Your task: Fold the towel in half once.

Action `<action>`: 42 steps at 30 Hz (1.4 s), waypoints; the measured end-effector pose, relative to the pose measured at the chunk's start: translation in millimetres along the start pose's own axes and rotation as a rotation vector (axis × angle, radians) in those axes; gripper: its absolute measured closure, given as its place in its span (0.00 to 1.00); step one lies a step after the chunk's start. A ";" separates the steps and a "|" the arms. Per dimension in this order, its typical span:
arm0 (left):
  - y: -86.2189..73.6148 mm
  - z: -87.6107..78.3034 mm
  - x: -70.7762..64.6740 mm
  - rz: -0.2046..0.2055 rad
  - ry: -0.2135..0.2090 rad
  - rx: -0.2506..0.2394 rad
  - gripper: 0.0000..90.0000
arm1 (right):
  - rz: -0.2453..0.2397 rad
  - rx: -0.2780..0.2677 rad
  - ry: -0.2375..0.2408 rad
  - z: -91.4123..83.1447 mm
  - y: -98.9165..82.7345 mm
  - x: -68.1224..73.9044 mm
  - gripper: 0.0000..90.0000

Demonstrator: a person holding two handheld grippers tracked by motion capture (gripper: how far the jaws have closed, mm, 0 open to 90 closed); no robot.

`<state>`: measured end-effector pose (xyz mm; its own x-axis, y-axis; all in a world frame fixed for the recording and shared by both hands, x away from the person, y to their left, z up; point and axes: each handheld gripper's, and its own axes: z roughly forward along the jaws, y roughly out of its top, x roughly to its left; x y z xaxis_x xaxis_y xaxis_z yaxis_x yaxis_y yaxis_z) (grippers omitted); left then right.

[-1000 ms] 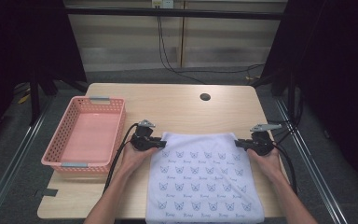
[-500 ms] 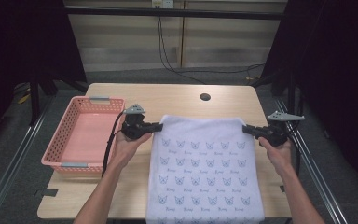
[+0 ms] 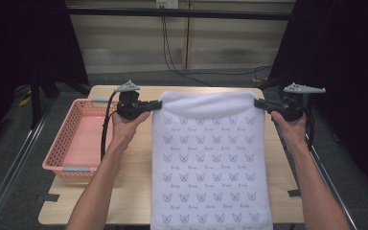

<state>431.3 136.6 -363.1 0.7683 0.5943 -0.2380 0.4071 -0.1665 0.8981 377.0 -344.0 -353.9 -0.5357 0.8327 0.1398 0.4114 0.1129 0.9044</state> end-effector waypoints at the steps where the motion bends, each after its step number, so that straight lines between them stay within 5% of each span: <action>1: 4.1 0.0 0.0 -0.001 0.000 -0.008 0.96 | -0.005 -0.001 -0.007 0.9 5.8 -0.5 0.96; 6: -0.8 0.7 -7.9 0.018 -0.021 0.014 0.96 | -0.024 -0.008 0.010 -1.2 15.2 3.2 0.96; 14: -33.9 -20.0 -36.2 0.062 -0.060 0.057 0.96 | 0.015 0.005 0.089 -28.0 -32.2 10.8 0.97; 19: -55.8 -46.4 -61.9 0.070 -0.102 0.059 0.96 | -0.014 0.034 0.136 -59.6 -53.9 31.9 0.97; 23: -84.0 -61.1 -78.8 0.037 -0.128 0.078 0.96 | -0.036 0.080 0.171 -79.7 -74.3 53.2 0.97; 28: -128.4 -73.5 -99.2 -0.004 -0.151 0.168 0.96 | -0.038 0.152 0.185 -99.2 -109.6 76.7 0.97; 35: -178.9 -70.1 -119.4 -0.050 -0.194 0.306 0.96 | 0.006 0.273 0.212 -107.6 -162.8 88.9 0.97; 37: -186.3 -65.9 -122.2 -0.052 -0.192 0.366 0.96 | -0.011 0.329 0.224 -103.3 -172.7 90.4 0.97; 42: -191.3 -63.9 -125.0 -0.052 -0.215 0.411 0.95 | -0.005 0.417 0.227 -91.9 -186.0 89.6 0.97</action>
<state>225.8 144.5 -481.6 0.8089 0.4410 -0.3889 0.5764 -0.4642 0.6725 184.7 -340.2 -472.6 -0.6669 0.6975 0.2622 0.6443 0.3632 0.6730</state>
